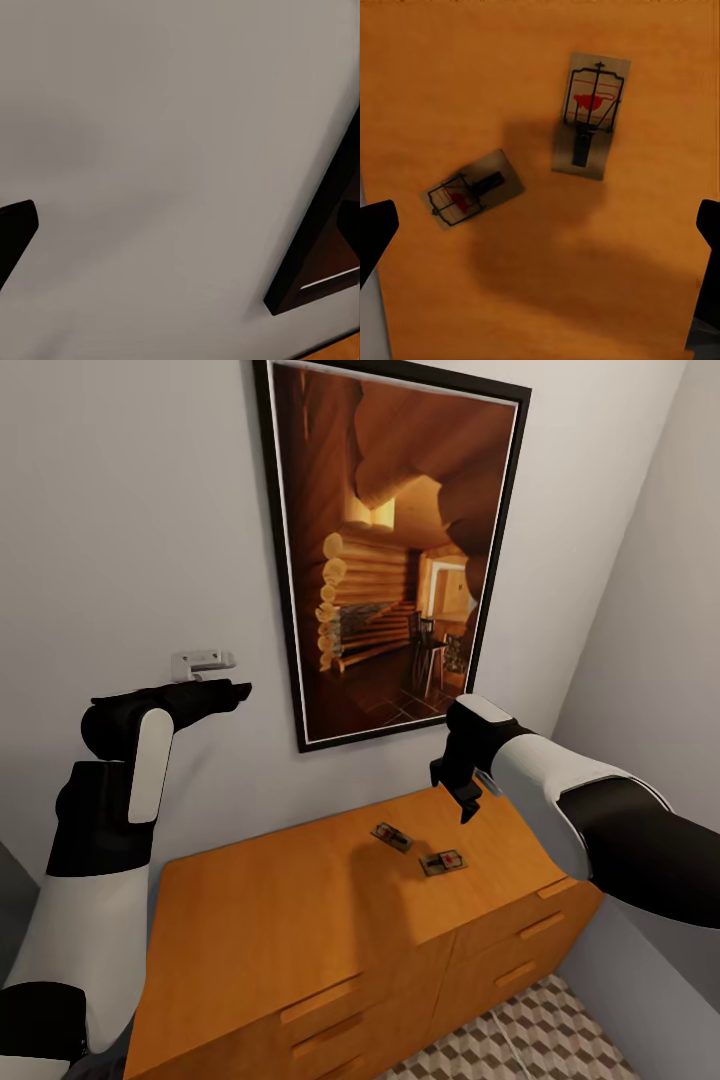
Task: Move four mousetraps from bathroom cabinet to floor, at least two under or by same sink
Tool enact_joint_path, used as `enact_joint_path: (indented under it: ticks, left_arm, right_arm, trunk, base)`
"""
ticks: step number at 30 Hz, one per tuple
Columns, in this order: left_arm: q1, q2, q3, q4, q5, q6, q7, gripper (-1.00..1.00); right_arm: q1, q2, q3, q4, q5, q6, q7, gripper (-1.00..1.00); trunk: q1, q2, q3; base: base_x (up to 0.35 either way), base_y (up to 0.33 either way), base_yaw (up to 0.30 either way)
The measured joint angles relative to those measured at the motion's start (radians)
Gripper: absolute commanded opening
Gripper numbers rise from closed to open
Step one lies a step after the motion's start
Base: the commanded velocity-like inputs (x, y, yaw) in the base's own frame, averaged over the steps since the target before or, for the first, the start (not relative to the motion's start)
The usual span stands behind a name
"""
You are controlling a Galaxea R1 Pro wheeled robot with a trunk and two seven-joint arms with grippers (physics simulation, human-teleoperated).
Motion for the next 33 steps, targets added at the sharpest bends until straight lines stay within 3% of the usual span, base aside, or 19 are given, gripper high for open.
enact_joint_path:
  ticks: [26,33]
  left_arm:
    - [0.000,0.000,0.000,0.000,0.006,0.001,0.013,1.00]
    - [0.004,0.000,0.000,-0.001,-0.007,0.000,0.015,1.00]
  right_arm:
    - [0.001,0.001,0.001,0.011,-0.001,-0.001,-0.002,1.00]
    - [0.001,0.000,0.000,0.011,0.000,-0.001,-0.003,1.00]
  trunk:
    - [0.000,-0.001,0.000]
    - [-0.001,-0.001,0.000]
  base:
    - [0.050,0.032,0.000]
    - [0.017,0.011,0.000]
